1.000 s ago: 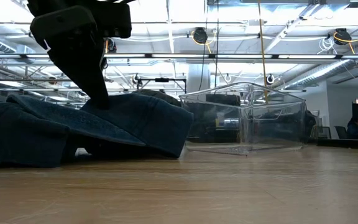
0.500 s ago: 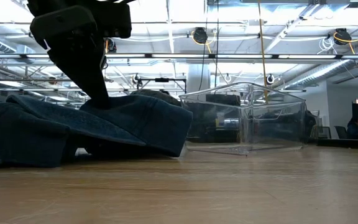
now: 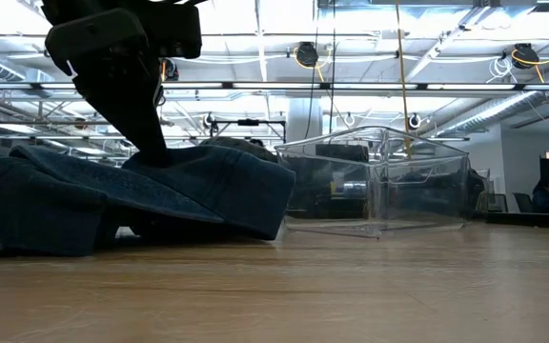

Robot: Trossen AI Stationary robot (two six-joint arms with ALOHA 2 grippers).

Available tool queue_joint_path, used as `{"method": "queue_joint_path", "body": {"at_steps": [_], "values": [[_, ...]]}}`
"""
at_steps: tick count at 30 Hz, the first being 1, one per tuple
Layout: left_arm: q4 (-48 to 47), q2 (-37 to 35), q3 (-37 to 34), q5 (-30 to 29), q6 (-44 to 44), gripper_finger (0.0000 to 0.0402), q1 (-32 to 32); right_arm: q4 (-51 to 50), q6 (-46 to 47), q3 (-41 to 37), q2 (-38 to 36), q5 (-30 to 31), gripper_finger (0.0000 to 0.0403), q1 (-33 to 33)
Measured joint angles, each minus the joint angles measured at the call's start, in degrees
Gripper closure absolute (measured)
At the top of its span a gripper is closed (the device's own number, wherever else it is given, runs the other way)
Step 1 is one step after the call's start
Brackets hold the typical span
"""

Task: Pick & Place hat
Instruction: Put the right blue cap into the top transparent bin

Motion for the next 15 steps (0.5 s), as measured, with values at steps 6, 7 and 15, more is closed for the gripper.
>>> {"method": "queue_joint_path", "body": {"at_steps": [6,7,15], "values": [[0.0,0.0,0.0,0.0,0.0,0.0373,0.0,0.0,0.0,0.0,0.0,0.0,0.0106,0.0],[0.0,0.0,0.0,0.0,0.0,0.0377,0.0,0.0,0.0,0.0,0.0,0.0,0.0106,0.0],[0.0,0.0,0.0,0.0,-0.2,0.0383,0.0,0.0,0.0,0.0,0.0,0.0,0.0106,0.0]]}}
